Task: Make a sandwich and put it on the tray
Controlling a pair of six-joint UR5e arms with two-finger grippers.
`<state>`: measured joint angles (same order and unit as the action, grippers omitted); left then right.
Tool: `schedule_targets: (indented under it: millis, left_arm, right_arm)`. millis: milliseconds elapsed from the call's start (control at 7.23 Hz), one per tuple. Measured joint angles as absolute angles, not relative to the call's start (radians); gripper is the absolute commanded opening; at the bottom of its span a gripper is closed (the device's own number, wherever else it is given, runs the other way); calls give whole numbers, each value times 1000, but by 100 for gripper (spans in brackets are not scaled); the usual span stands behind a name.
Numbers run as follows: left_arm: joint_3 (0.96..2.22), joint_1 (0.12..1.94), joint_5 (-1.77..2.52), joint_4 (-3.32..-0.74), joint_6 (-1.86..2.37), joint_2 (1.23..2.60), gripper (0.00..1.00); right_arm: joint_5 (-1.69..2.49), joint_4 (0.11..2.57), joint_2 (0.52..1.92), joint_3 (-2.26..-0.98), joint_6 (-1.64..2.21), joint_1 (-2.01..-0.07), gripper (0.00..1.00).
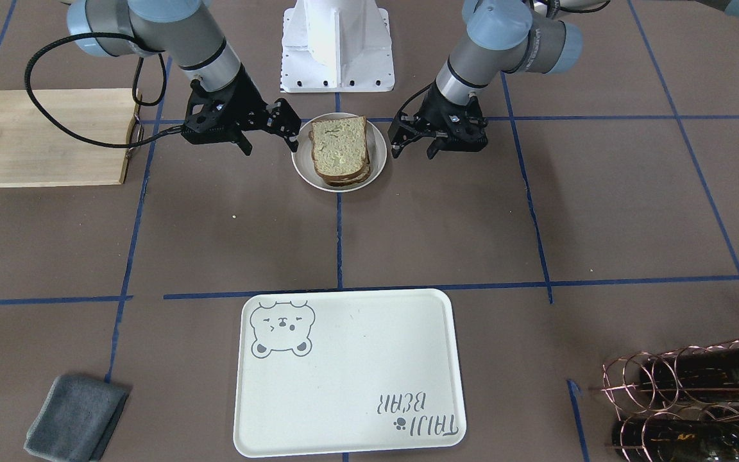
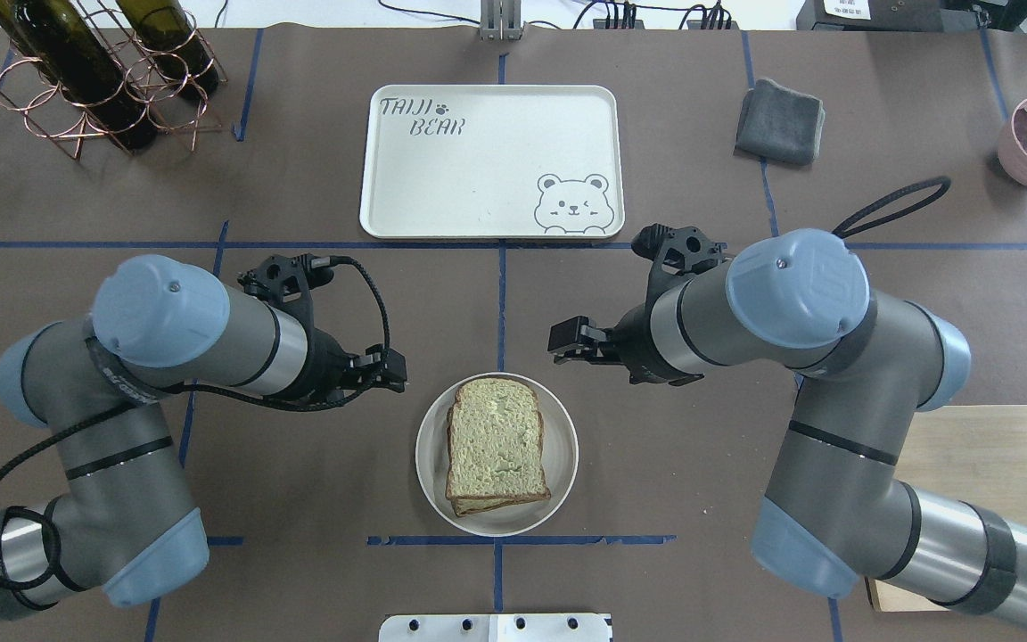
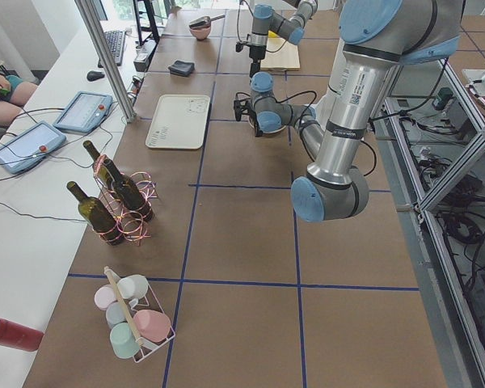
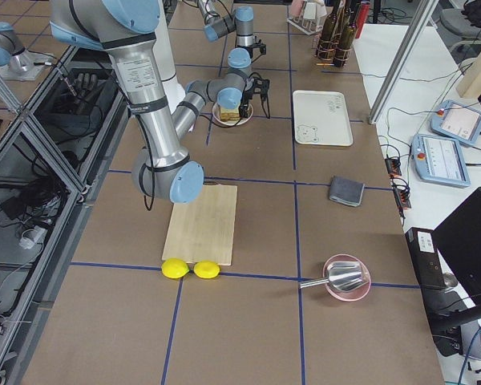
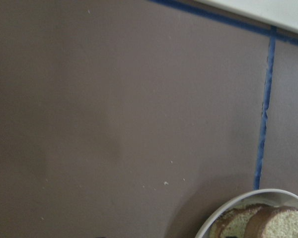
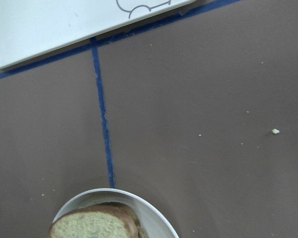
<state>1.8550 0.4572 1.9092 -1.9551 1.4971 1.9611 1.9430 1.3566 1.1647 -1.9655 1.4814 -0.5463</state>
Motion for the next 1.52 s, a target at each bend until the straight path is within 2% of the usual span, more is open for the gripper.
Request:
schedule_targets:
  millis: [415,692,830,969,1107,1245,1522]
  left_arm:
    - [1791,394,1869,-1959,1518,1999,48]
    - [1779,354,1844,-1961,1530,2010,46]
    - [1777,344,1839,-1962,1533,2012,41]
    - [1774,335,1837,-1962,1534,2014,33]
    - [1769,325,1837,-1962,1534,2016,19]
    - [1765,319,1836,-1962,1534,2018,1]
    - [1765,316,1836,-1962,1534,2023,0]
  right_arm:
    - [1965,1483,1168,-2007,1410,-588,100]
    - [1966,1499,1168,-2016,1400,-593,100]
    - [1967,1505,1167,-2019,1399,-593,100]
    - [1966,1509,1166,-2025,1399,-593,100]
    - [1966,1511,1165,-2031,1399,-593,100]
    - [1966,1513,1165,-2034,1399,-593,100]
    - [1965,1515,1168,-2037,1399,-595,100]
